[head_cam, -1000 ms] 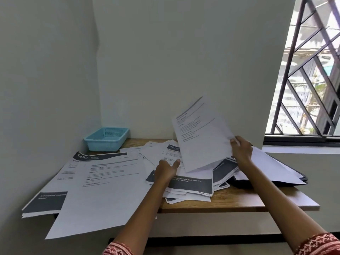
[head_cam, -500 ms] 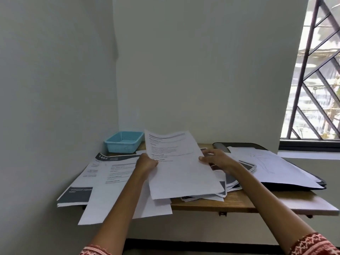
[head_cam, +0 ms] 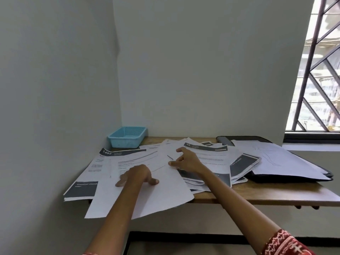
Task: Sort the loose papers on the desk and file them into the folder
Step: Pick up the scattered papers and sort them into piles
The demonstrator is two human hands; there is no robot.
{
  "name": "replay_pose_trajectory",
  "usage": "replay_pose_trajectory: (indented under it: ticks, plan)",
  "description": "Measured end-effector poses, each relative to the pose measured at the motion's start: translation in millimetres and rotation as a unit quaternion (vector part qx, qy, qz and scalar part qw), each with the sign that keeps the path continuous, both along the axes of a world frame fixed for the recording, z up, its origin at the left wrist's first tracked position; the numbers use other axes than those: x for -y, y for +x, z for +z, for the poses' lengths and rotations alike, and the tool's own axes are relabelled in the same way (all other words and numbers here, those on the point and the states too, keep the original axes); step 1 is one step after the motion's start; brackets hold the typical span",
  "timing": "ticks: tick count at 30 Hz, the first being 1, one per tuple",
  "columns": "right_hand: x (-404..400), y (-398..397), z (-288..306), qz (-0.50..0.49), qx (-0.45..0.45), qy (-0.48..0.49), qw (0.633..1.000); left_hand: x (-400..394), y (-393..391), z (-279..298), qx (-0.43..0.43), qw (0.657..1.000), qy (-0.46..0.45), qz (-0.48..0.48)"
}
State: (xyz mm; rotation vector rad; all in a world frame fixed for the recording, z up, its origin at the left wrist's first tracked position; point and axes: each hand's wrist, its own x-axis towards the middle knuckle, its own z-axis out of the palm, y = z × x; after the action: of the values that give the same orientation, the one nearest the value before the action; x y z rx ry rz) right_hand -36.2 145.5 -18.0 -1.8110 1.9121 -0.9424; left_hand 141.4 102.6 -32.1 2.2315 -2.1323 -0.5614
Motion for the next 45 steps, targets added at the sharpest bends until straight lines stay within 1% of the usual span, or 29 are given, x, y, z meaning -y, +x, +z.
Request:
replay_pose_trajectory:
  ticks: [2,3,5,6,8,11,13,15,17,20,23,25,26,31,33,35,37,41,43,45]
  plan:
    - [-2,-23,4,-0.083,-0.039,-0.009,0.996,6,0,-2,0.012,1.000,0.009,-0.001]
    - [-4,-38,6,-0.136,-0.077,-0.002,0.988,9,1,-1,0.016,1.000,0.017,0.000]
    - [-10,-68,6,-0.234,-0.173,0.041,0.956,16,2,-1,0.007,1.000,0.016,-0.004]
    - [-12,-79,5,-0.266,-0.204,0.062,0.940,17,1,0,0.007,1.000,0.015,-0.015]
    - [-13,-92,2,-0.289,-0.219,0.093,0.927,15,-9,3,-0.010,0.999,-0.002,-0.052]
    - [-10,-95,-3,-0.286,-0.238,0.134,0.919,2,-41,10,-0.042,0.990,-0.070,-0.113]
    - [-6,-96,-5,-0.287,-0.249,0.143,0.914,-4,-62,11,-0.069,0.982,-0.079,-0.158]
    - [-2,-100,-2,-0.285,-0.221,0.144,0.922,-5,-75,7,-0.053,0.978,-0.052,-0.193]
    - [-3,-106,4,-0.282,-0.164,0.142,0.934,-2,-77,3,-0.019,0.980,-0.026,-0.198]
    - [-8,-115,10,-0.285,-0.107,0.109,0.946,2,-75,1,-0.012,0.979,-0.023,-0.204]
    - [-13,-125,15,-0.314,-0.024,0.064,0.947,3,-74,-1,-0.012,0.977,-0.030,-0.211]
    - [-15,-128,18,-0.304,0.044,0.044,0.951,2,-73,-2,-0.014,0.977,-0.033,-0.210]
    - [-17,-127,21,-0.295,0.064,0.032,0.953,1,-73,-2,-0.017,0.977,-0.033,-0.209]
    - [-17,-133,34,-0.293,0.069,0.025,0.953,-3,-72,-1,-0.034,0.976,-0.036,-0.212]
    - [-19,-135,36,-0.286,0.106,0.028,0.952,-5,-71,0,-0.039,0.976,-0.039,-0.213]
    - [-22,-137,38,-0.294,0.116,-0.005,0.949,-7,-70,1,-0.038,0.975,-0.044,-0.213]
    - [-24,-141,40,-0.327,0.091,-0.077,0.937,-9,-69,1,-0.032,0.976,-0.047,-0.212]
    - [-30,-143,54,-0.379,0.078,-0.240,0.890,-16,-65,1,-0.035,0.976,-0.063,-0.207]
    - [-31,-141,64,-0.383,0.101,-0.303,0.867,-19,-59,4,-0.060,0.974,-0.074,-0.205]
    - [-30,-135,73,-0.376,0.155,-0.337,0.849,-17,-49,8,-0.120,0.970,-0.101,-0.184]
